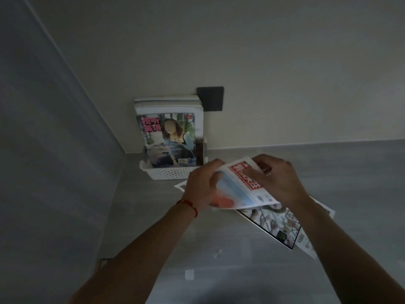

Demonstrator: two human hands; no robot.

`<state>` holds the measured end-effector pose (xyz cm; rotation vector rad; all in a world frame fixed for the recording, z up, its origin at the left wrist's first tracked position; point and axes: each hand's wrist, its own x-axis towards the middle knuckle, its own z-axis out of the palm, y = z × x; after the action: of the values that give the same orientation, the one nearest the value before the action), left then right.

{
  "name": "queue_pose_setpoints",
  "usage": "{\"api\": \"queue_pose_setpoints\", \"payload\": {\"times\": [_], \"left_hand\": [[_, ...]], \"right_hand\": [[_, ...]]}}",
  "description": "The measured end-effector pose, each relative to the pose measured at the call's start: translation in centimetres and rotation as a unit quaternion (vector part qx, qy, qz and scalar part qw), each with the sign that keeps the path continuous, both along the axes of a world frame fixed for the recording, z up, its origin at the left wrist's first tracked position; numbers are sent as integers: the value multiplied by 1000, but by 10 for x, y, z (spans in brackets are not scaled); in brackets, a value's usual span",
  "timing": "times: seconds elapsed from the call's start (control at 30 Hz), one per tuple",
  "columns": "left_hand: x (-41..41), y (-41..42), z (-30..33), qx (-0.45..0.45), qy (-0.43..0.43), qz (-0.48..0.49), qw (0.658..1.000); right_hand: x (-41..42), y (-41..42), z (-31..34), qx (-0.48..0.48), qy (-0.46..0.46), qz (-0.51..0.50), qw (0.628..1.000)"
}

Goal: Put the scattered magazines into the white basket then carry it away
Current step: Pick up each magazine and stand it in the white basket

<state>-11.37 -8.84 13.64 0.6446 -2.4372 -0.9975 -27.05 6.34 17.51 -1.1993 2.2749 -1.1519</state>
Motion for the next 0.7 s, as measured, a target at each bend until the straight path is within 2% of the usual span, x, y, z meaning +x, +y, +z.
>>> {"api": "queue_pose_setpoints", "payload": {"times": [0.07,0.1,0.13,0.2,0.23,0.27,0.33,0.43,0.53,0.7], "left_hand": [[18,-25,0,80,44,29,995],[27,-38,0,130,70,44,988],[35,-51,2,182,96,57,977],[51,-74,6,278,145,68,947],[58,-85,10,310,164,66,934],[64,-95,14,324,179,62,927],[73,-115,23,313,191,56,929],[80,-146,38,276,200,69,938],[81,-173,45,260,226,109,932],[77,-204,30,304,254,145,907]], "right_hand": [[0,-9,-9,38,56,-27,997],[0,-11,-16,38,46,-67,996],[2,-15,-23,25,-10,-111,994],[13,-26,-34,-34,-205,-133,969],[21,-34,-38,-55,-267,-118,955],[28,-43,-39,-63,-273,-98,955],[38,-62,-36,-55,-176,-59,981],[46,-100,-16,-42,-60,-38,997],[50,-141,3,-25,0,-11,1000],[52,-195,8,3,64,-26,998]]}}
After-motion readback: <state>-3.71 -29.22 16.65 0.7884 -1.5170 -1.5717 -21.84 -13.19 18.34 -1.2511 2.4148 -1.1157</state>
